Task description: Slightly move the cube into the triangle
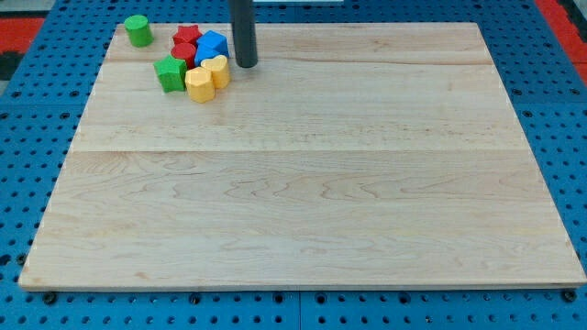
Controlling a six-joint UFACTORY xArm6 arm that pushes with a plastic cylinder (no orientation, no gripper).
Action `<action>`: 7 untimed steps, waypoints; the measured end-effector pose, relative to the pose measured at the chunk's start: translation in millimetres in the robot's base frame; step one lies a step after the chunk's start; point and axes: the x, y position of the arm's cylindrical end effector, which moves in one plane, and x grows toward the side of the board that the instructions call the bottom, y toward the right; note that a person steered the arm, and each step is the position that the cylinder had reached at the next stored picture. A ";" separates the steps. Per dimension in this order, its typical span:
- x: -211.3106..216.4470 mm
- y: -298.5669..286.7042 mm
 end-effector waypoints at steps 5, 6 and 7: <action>-53.7 4.5; -37.0 -0.7; -15.5 -1.5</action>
